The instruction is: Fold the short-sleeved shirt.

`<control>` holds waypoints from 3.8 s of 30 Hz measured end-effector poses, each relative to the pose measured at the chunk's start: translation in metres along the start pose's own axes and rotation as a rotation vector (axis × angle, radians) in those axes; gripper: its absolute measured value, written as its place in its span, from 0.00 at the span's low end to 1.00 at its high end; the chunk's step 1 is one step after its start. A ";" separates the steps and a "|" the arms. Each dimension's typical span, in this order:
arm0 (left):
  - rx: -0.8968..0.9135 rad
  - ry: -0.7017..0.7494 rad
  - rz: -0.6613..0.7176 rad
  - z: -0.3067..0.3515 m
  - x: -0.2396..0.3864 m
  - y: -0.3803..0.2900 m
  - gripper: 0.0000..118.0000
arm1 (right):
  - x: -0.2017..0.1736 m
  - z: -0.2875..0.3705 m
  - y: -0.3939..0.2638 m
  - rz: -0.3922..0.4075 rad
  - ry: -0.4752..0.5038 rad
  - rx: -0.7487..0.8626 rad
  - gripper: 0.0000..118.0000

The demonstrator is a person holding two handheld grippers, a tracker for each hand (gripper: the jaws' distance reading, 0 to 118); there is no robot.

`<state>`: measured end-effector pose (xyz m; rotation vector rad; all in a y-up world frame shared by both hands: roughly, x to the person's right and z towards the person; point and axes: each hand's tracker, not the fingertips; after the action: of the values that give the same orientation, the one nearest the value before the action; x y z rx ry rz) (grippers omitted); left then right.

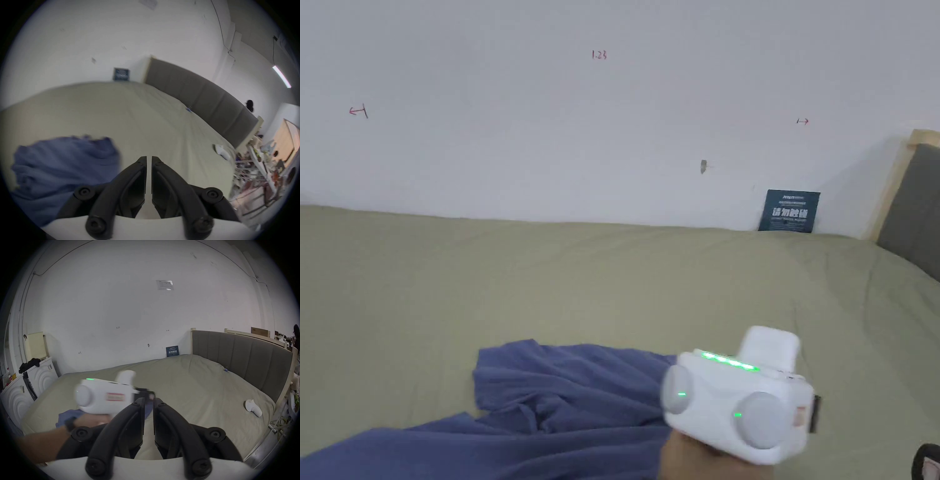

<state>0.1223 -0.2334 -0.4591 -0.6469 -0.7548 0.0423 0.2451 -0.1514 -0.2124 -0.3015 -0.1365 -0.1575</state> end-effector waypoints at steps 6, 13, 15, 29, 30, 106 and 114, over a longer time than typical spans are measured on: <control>0.134 0.434 -0.020 0.165 -0.113 -0.034 0.68 | -0.026 -0.006 -0.013 0.042 0.099 -0.032 0.12; 0.121 0.717 0.143 0.333 -0.162 -0.127 0.68 | -0.058 -0.020 -0.035 0.098 0.172 -0.057 0.12; 0.125 0.757 0.180 0.360 -0.163 -0.153 0.68 | -0.068 -0.023 -0.041 0.101 0.199 -0.069 0.12; 0.110 0.829 0.297 0.355 -0.225 -0.179 0.72 | -0.107 -0.033 -0.039 0.116 0.293 -0.102 0.12; 0.090 0.814 0.303 0.343 -0.238 -0.177 0.75 | -0.105 -0.035 -0.038 0.106 0.299 -0.108 0.12; 0.298 0.480 0.253 0.267 -0.320 0.094 0.02 | -0.134 -0.333 0.132 0.005 0.260 -0.043 0.04; 0.444 0.545 0.124 0.301 -0.312 0.171 0.02 | -0.170 -0.322 0.219 0.059 0.280 0.155 0.04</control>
<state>-0.2706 -0.0170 -0.5846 -0.2560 -0.1637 0.1374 0.1519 -0.0208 -0.6060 -0.1266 0.1375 -0.1285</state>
